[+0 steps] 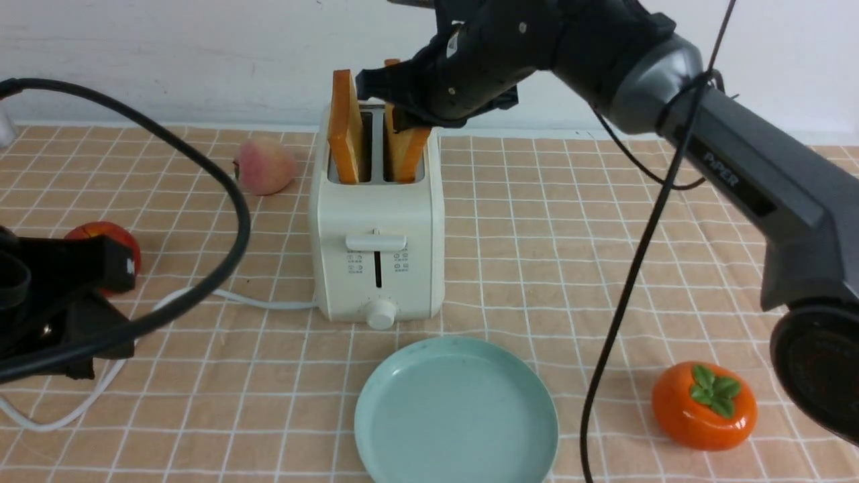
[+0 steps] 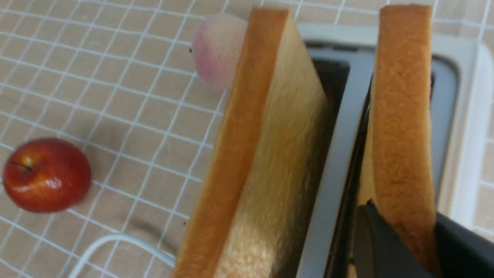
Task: Take toasted bread from bread machine on light coffee tablecloth place on plate.
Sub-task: 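Grasp the toast slice in the toaster and pull it up out of the slot with the right gripper, then place the held slice of bread on top of the slice on the plate with the right gripper, then reach for a toast slice standing in the toaster with the left gripper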
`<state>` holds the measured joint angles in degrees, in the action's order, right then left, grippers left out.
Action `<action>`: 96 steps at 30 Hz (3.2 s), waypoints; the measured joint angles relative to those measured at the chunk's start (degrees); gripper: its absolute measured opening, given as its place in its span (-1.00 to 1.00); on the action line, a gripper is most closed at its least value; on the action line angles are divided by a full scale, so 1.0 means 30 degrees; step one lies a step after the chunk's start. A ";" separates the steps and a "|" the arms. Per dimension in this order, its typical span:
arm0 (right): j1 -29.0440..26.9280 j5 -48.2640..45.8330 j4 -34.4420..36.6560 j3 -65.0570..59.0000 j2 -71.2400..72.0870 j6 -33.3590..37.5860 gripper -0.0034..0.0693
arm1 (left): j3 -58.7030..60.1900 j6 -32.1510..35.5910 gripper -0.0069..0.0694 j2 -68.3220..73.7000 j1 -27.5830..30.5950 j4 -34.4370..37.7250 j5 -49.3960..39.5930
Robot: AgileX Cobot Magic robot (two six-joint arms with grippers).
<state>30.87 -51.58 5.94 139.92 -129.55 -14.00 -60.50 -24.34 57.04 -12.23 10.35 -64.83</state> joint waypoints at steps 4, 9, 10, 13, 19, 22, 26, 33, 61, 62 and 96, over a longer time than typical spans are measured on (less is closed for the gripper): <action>-0.0480 -0.0111 -0.0286 0.1336 0.2123 0.0008 -0.64 | 0.0000 0.0000 -0.19 0.0000 0.0000 0.0000 0.0000; -0.0673 -0.1984 -0.1207 0.2098 0.6275 0.0453 -0.64 | 0.0000 0.0000 -0.19 0.0000 0.0000 0.0000 0.0107; -0.0673 -0.2833 -0.1355 0.2155 0.7014 0.0638 -0.64 | 0.0000 0.0000 -0.19 0.0000 0.0000 0.0000 0.0132; -0.0673 -0.4620 -0.1572 0.2078 0.8251 0.0957 -0.64 | 0.0000 0.0000 -0.19 0.0000 0.0000 0.0000 0.0132; -0.0673 -0.5508 -0.0558 -0.4885 1.2505 0.1698 -0.64 | 0.0000 0.0000 -0.19 0.0000 0.0000 0.0000 -0.0116; -0.0673 -0.3985 0.0233 -1.0150 1.4016 0.1786 -0.64 | 0.0000 0.0000 -0.19 0.0000 0.0000 0.0000 -0.0129; -0.0673 -0.0141 0.1457 -1.6355 1.5147 0.1743 -0.64 | 0.0000 0.0000 -0.19 0.0000 0.0000 0.0000 -0.0073; -0.0673 0.5285 0.7999 -2.4206 1.4562 0.1528 -0.64 | 0.0000 0.0000 -0.19 0.0000 0.0000 0.0000 -0.0073; -0.1623 0.2188 1.0562 -2.5570 1.3633 1.7534 0.95 | 0.0000 0.0000 -0.19 0.0000 0.0000 0.0240 0.2545; -0.2037 0.0016 0.9059 -2.4434 1.4070 1.6269 0.92 | 0.0000 0.0152 -0.19 0.0000 0.0000 0.0645 0.3585; -0.2687 -0.4493 0.3913 -2.1190 2.0087 0.4667 0.40 | -2.2134 0.2032 0.72 1.9982 -0.0023 0.0776 0.0174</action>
<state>22.81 -65.06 17.67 76.35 -69.29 0.00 -126.90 -18.24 116.98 -12.30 12.68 -64.31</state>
